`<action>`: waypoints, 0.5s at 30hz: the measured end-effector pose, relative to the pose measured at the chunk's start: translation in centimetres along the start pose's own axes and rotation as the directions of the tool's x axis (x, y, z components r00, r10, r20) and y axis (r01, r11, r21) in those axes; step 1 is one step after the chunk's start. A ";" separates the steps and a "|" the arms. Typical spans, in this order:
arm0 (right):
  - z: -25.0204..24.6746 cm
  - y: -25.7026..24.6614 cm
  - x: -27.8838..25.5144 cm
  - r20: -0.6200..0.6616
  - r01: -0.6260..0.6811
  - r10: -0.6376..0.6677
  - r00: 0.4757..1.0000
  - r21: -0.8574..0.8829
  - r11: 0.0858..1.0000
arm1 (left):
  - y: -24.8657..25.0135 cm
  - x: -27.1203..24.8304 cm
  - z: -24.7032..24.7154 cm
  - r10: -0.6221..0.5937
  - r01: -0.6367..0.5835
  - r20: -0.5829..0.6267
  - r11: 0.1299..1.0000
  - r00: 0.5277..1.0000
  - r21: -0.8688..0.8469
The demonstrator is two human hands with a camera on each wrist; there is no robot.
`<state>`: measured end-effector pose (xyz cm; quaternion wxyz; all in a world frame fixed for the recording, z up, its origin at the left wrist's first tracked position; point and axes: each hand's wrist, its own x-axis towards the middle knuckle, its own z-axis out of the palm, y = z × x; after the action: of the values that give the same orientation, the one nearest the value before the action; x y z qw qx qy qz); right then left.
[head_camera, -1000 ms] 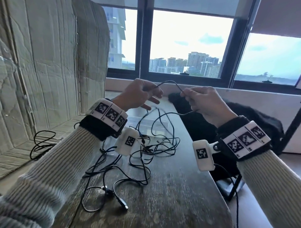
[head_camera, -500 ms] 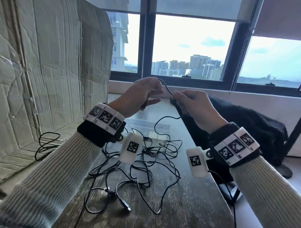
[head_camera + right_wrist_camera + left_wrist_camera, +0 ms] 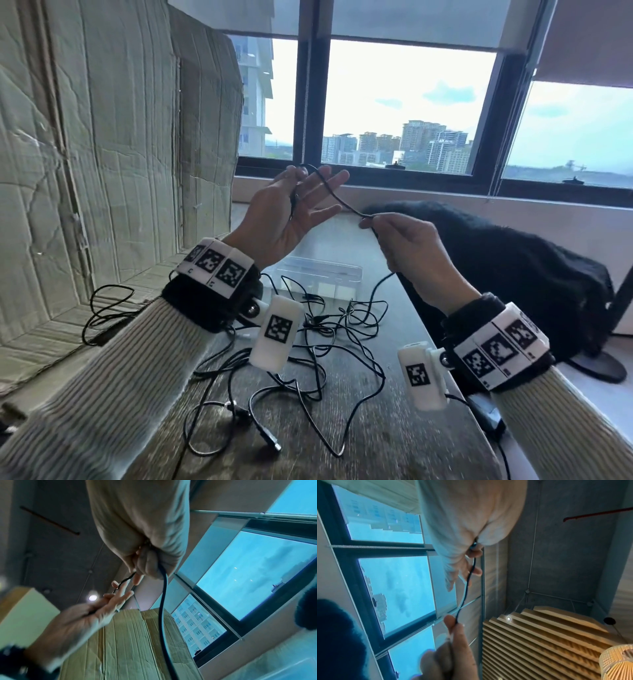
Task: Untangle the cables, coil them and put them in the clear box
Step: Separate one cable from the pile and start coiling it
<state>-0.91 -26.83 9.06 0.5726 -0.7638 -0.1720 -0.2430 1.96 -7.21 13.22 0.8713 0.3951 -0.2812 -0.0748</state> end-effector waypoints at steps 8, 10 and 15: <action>1.5 -0.9 -1.9 0.441 0.053 0.068 0.895 -0.255 0.965 | -1.0 0.8 0.5 -0.014 0.062 -0.157 0.951 0.987 0.303; 1.5 -2.0 -2.3 0.503 0.104 0.055 0.863 -0.284 0.953 | -1.5 0.8 0.2 0.005 0.079 -0.153 0.838 0.988 0.539; 1.4 -4.2 -2.2 0.521 0.448 -0.167 0.837 -0.478 0.755 | -3.2 0.0 -1.0 -0.102 0.000 0.039 0.354 0.994 0.935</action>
<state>-4.78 -24.28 10.86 0.2055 -0.8957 -0.3428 -0.1948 2.77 -8.76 10.34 0.4766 0.8244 -0.3007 0.0532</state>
